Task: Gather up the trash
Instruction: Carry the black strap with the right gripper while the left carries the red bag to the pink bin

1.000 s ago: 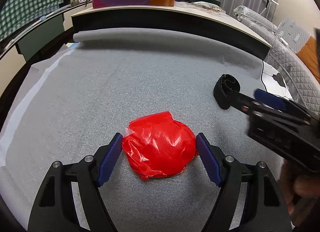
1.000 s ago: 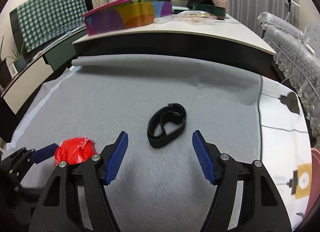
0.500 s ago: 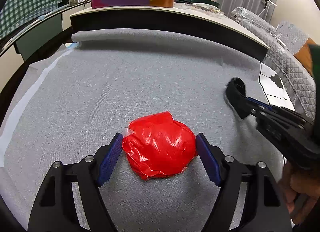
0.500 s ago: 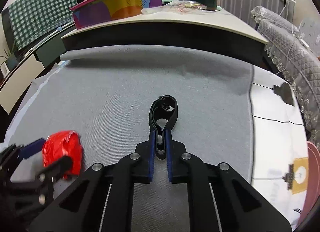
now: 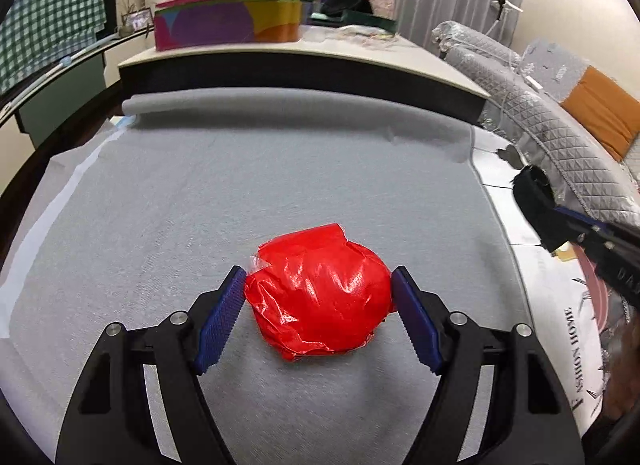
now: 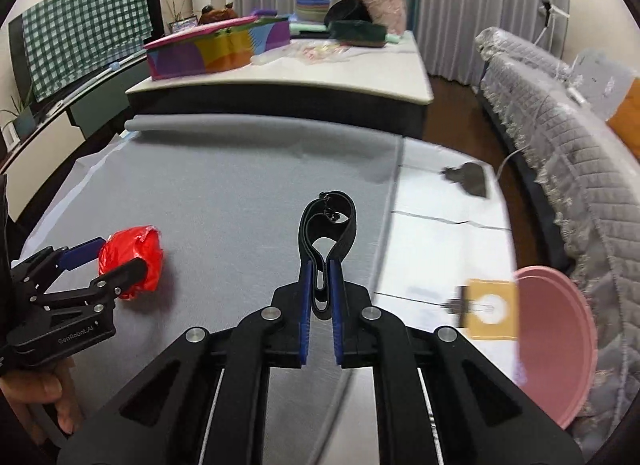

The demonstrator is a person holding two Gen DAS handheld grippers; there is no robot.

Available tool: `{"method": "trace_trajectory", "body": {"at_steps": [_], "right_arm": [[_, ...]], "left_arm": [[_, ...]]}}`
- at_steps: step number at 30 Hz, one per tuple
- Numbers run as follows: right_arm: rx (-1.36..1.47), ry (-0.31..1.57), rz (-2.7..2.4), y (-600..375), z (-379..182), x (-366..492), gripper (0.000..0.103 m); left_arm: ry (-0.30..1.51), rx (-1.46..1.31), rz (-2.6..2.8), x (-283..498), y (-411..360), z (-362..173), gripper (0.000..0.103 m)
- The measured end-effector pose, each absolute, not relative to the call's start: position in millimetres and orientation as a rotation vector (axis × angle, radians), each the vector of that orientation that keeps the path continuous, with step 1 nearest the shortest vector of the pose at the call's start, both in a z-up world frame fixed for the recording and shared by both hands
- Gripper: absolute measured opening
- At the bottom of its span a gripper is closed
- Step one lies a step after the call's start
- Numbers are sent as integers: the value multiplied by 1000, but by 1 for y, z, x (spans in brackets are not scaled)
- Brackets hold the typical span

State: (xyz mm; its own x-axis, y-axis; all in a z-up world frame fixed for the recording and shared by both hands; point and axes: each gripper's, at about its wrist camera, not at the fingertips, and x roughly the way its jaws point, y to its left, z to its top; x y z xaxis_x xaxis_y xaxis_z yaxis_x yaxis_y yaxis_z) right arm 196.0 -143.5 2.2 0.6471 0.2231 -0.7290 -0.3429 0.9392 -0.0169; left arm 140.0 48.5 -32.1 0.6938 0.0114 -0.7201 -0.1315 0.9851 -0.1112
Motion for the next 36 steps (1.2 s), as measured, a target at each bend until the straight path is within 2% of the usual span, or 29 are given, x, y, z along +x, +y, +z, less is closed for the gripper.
{"method": "trace_trajectory", "body": {"at_steps": [5, 36], "right_arm": [[-129, 748, 301, -170, 20, 181, 9], [6, 679, 131, -294, 30, 158, 9]], "left_arm": [[785, -140, 61, 132, 35, -27, 72], [757, -45, -82, 129, -68, -22, 72]]}}
